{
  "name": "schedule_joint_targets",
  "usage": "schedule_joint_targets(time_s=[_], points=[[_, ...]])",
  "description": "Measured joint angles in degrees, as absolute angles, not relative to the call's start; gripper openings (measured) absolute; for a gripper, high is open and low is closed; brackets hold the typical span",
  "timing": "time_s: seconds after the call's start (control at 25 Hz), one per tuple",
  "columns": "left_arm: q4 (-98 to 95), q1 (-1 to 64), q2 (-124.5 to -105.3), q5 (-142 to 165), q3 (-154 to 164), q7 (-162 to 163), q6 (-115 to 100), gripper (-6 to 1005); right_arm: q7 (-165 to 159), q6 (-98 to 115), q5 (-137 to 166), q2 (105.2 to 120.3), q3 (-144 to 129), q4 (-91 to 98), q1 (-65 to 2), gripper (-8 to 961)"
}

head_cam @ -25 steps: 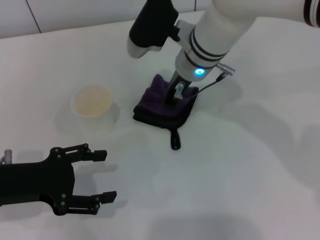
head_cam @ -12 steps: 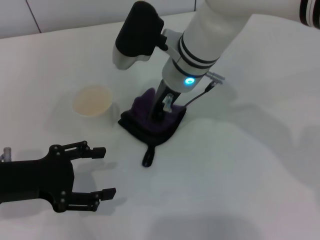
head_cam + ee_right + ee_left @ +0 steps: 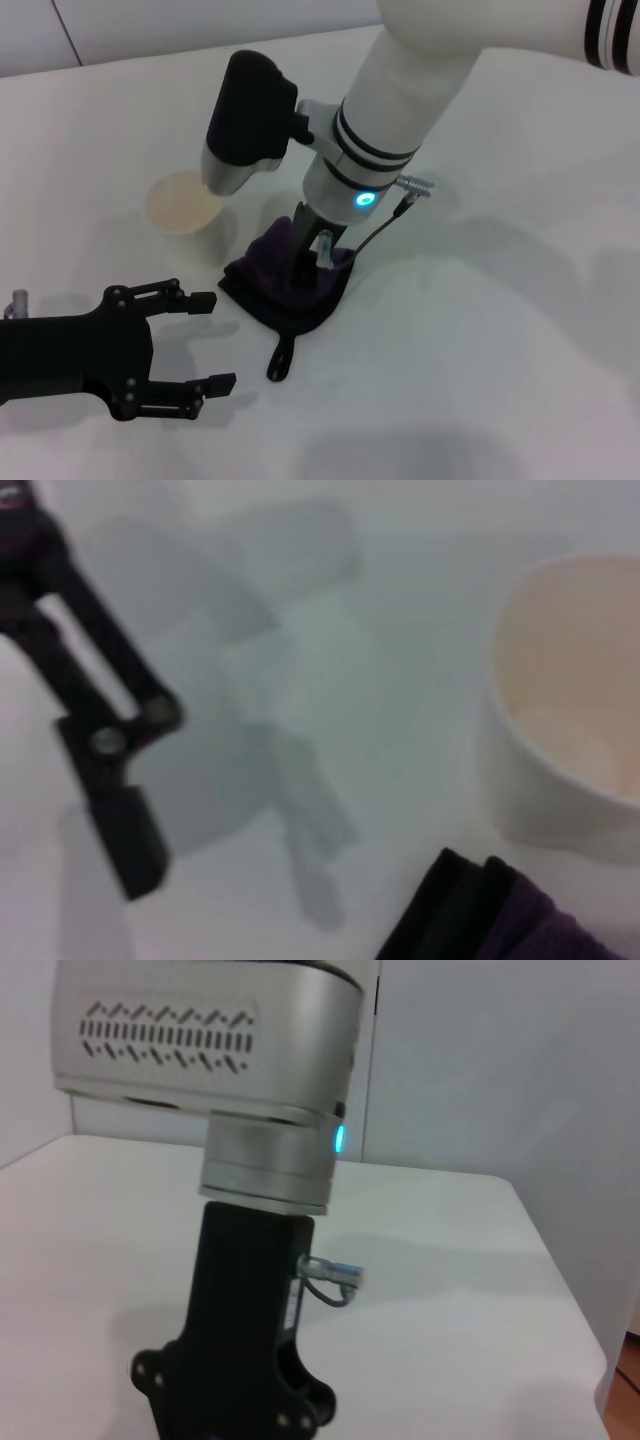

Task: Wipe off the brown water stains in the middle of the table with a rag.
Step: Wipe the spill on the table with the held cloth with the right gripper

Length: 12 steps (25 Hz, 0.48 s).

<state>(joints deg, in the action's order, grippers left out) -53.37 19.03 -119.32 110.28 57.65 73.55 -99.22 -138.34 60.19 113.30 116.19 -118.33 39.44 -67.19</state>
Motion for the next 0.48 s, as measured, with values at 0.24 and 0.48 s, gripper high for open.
schedule_joint_targets(time_s=[0.24, 0.48], points=[[-53.35, 19.07, -119.35, 110.26, 57.65, 73.55, -99.22, 861, -137.81, 61.1, 111.39, 116.19, -119.7, 41.58, -66.84, 24], [-53.35, 18.76, -119.36, 110.04, 57.66, 73.49, -99.23, 861, -137.48, 58.24, 110.41, 116.2, -121.01, 40.33, -67.06, 24]])
